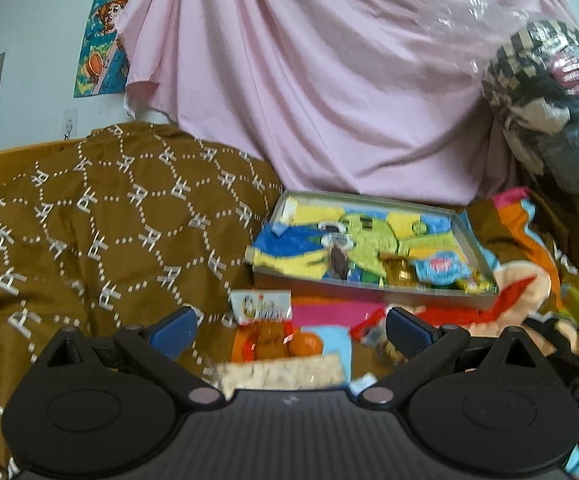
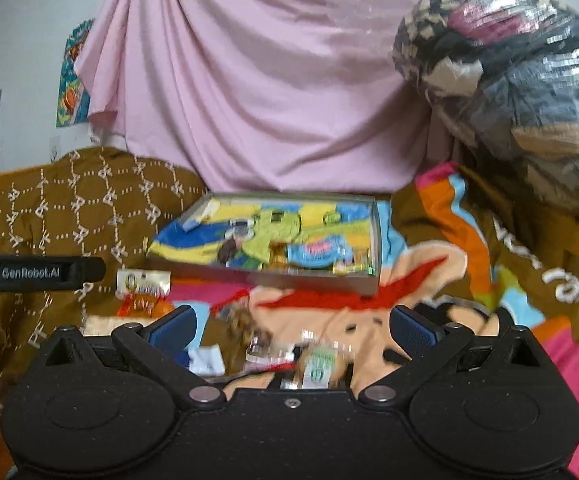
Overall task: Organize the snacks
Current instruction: 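Withdraw both tools from the tray toward the remaining snacks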
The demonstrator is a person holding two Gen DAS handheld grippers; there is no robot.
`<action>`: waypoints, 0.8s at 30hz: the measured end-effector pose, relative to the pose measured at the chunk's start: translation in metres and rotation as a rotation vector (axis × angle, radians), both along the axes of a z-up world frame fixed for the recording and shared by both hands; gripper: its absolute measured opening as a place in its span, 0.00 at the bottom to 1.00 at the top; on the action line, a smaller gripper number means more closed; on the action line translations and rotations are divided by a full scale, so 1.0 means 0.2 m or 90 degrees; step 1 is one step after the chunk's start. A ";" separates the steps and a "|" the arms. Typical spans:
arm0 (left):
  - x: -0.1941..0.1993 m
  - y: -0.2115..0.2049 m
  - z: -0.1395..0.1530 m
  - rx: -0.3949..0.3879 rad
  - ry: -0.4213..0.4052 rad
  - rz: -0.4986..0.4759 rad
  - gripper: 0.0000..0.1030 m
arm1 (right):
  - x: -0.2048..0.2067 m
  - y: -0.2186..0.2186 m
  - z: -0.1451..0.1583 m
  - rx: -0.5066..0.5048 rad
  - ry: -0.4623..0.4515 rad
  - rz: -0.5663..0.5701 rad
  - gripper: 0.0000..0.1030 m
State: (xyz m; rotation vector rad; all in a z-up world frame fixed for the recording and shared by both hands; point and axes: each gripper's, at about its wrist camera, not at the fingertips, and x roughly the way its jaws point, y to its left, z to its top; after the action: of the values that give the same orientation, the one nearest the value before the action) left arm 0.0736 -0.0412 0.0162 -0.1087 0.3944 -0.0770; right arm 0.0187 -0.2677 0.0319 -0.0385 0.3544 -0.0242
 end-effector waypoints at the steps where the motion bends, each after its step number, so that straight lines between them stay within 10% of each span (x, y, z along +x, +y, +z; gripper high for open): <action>1: -0.01 0.00 -0.02 0.005 0.004 -0.003 1.00 | -0.01 0.00 -0.01 0.006 0.012 -0.002 0.99; 24: -0.07 0.00 -0.27 0.092 0.119 -0.007 1.00 | 0.09 0.06 -0.19 0.014 0.207 0.007 0.99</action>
State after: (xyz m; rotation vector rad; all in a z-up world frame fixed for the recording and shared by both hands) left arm 0.0601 -0.0405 -0.0377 0.0290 0.5851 -0.0487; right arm 0.0370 -0.2550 -0.0056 -0.0224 0.6790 -0.0028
